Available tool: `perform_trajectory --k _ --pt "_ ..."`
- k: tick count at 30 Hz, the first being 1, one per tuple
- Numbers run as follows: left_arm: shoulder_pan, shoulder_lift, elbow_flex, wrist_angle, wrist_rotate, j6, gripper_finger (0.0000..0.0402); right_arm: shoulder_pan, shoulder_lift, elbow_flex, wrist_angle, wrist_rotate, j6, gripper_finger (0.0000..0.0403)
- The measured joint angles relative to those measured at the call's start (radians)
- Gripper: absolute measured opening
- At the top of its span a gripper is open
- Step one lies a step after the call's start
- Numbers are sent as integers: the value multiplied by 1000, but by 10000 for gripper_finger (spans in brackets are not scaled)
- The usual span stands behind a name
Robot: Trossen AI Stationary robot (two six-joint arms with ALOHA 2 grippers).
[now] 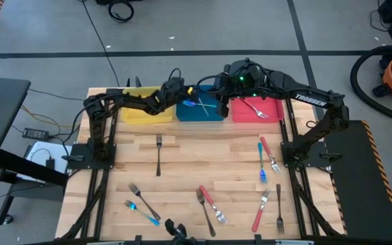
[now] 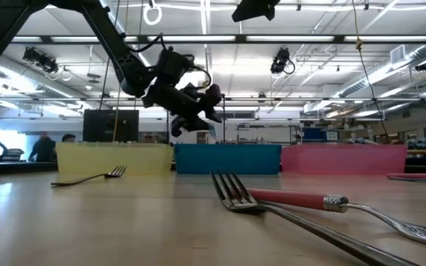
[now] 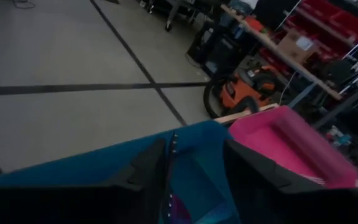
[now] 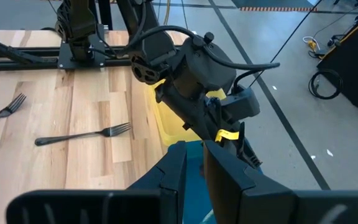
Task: Sort silverware by color (type)
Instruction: Put the top left blue fork into the blue bin
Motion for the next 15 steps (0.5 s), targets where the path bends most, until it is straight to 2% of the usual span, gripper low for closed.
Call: perform_trajectory --k 7,15 --pt "16 0 0 -153 -4 -1 162 0 0 0 -1 0 3 64" --pt "16 0 0 -214 -4 30 162 0 0 0 -4 0 4 64"
